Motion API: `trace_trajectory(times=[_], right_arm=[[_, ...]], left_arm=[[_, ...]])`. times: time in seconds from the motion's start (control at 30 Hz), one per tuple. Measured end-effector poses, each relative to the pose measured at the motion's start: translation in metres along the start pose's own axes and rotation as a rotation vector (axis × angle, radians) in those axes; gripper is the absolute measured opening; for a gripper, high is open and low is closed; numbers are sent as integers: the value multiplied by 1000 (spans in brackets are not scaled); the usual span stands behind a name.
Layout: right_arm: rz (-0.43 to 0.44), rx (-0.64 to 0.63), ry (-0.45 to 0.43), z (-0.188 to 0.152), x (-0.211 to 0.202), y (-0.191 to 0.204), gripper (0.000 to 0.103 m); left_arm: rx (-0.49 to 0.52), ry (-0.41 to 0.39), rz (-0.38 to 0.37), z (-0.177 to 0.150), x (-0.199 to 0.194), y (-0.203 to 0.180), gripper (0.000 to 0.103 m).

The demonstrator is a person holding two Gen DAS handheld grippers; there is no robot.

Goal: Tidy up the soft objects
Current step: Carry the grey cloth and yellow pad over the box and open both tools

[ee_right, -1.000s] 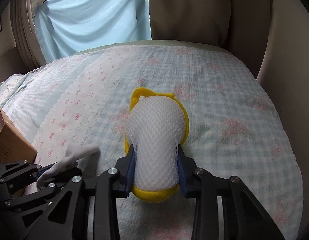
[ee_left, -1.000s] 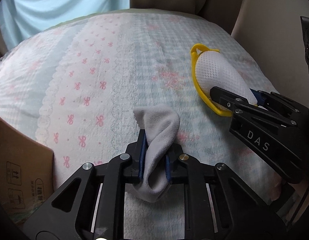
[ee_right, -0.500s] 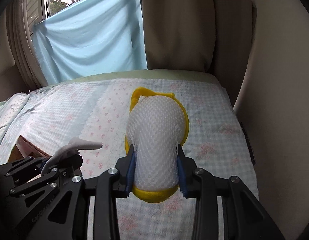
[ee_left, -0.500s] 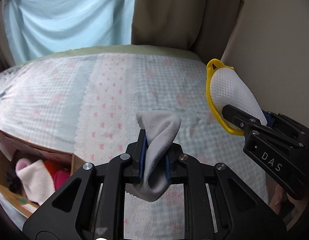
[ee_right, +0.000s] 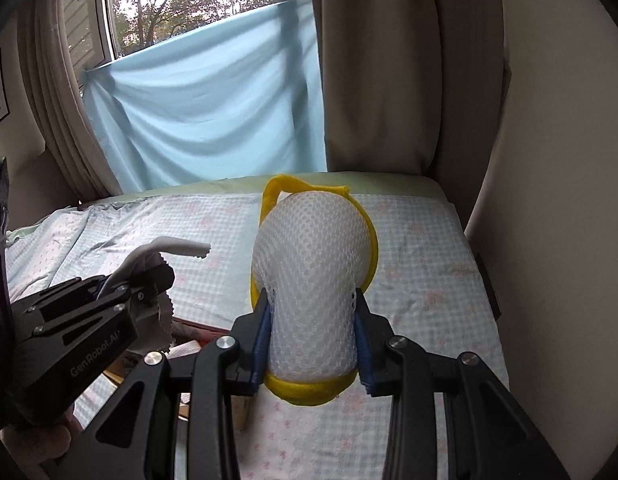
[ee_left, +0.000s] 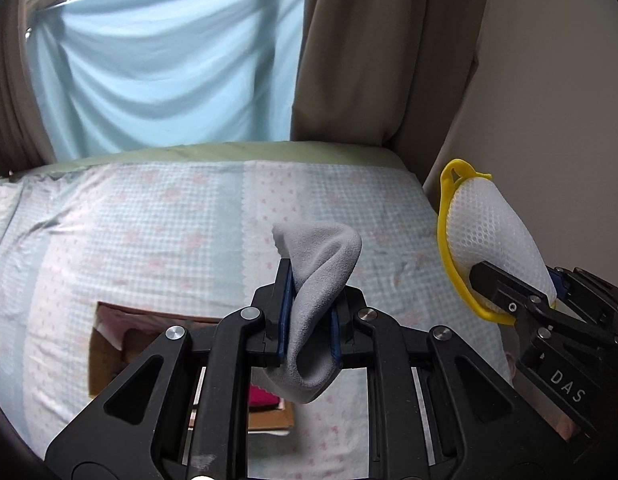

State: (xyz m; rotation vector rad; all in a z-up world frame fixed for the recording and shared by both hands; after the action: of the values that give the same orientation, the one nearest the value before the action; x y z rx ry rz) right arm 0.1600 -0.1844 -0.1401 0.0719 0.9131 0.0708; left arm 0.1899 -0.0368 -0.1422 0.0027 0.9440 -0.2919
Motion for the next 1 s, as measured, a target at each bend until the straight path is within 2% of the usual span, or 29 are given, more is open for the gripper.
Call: trace_trajectory(times=[0.27,0.33,0.43,0.7,1.0], right_arm=[[23,-1,17,-14,-8,93,33],[41,-1,28,-16,-4,113,33],[23,-18,49,-22,4,138,33],[94,102,215,-41,60,165,33],[101,221,397,-53,130,183,33]], left_arm=[[65,30,41,-20,-42,92,13],[66,38,40,-24,-48,111,13],[75,60,25,-31,-50,139,13],[123,195,-44,-46,-18,187,13],[143,350,-47,-65,43,225,13]])
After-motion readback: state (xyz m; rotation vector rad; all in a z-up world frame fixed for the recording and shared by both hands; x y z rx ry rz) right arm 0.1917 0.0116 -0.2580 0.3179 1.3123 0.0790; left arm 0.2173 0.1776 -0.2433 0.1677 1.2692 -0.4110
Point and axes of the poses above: each gripper's, at about its wrist camera, not at the fingertips, and x roughly the way its jaws point, y to its left, z to its top, the point moved 1 cm from there along x, roughly the way its jaws point, and after that the axes turned 9 degrees about y, right-handed, at the moved point
